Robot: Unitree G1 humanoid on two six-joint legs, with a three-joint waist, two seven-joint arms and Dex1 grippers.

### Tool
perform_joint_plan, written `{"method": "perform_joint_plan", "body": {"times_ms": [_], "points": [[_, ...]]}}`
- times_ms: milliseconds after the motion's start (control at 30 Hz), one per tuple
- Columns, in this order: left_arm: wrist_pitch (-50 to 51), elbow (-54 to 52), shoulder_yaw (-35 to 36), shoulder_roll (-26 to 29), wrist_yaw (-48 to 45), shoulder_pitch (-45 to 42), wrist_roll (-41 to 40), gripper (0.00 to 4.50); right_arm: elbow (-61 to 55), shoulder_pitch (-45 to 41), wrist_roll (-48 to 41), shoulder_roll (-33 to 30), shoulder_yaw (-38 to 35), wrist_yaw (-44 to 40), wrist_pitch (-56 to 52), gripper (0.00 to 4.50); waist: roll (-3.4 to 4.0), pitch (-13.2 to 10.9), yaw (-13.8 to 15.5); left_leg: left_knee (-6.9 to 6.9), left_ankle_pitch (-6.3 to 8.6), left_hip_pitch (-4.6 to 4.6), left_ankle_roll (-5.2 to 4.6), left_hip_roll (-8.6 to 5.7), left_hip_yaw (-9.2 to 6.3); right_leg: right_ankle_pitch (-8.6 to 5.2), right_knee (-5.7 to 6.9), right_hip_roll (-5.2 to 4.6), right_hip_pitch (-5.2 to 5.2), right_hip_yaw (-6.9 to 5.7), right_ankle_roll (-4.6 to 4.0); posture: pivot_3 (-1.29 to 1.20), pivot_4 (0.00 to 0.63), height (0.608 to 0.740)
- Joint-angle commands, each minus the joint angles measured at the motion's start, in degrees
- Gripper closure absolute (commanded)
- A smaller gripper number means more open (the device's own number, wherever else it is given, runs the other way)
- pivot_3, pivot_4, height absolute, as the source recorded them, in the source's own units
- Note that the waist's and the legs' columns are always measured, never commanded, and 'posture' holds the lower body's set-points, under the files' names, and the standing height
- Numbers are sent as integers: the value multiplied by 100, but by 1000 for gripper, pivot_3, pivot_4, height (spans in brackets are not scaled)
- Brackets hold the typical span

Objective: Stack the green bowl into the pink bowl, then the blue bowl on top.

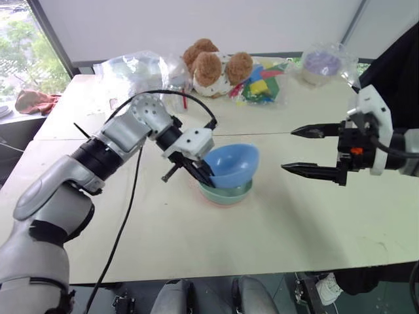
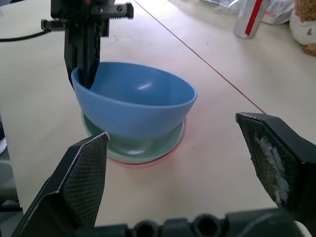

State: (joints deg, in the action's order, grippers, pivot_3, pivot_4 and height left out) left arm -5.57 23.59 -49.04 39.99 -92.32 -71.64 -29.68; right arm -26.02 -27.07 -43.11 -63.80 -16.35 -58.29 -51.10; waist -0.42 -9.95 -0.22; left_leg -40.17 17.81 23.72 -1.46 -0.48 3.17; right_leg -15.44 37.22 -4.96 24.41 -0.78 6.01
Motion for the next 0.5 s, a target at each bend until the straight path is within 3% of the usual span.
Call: {"method": "perform_joint_plan", "body": {"times_ms": [33,267,400,500], "points": [[-205,46,-94,16,-18,-166,16,3565,-300,58,-236,-135,-361,94,-136,0,0,0,-2,0,0,0,1,0,0,0,0,1,0,0,0,0,150,740],[-422,541,261,-255,-18,-266,126,91,-524,180,-560,-213,-583,187,-373,0,-1,0,-6,-2,9,0,-16,0,0,0,0,2,-1,0,0,0,150,740],[-139,1062,1316,-634,-16,-447,57,31,-514,200,-638,-254,-594,216,-397,0,-4,-2,-5,-4,9,1,-17,0,-1,0,1,3,-1,-3,0,0,150,740],[251,1289,2148,-572,193,-527,99,31,-476,212,-614,-264,-515,215,-357,0,-3,-2,-24,-4,10,2,-17,0,-1,0,0,5,-1,-7,0,0,150,740]]}}
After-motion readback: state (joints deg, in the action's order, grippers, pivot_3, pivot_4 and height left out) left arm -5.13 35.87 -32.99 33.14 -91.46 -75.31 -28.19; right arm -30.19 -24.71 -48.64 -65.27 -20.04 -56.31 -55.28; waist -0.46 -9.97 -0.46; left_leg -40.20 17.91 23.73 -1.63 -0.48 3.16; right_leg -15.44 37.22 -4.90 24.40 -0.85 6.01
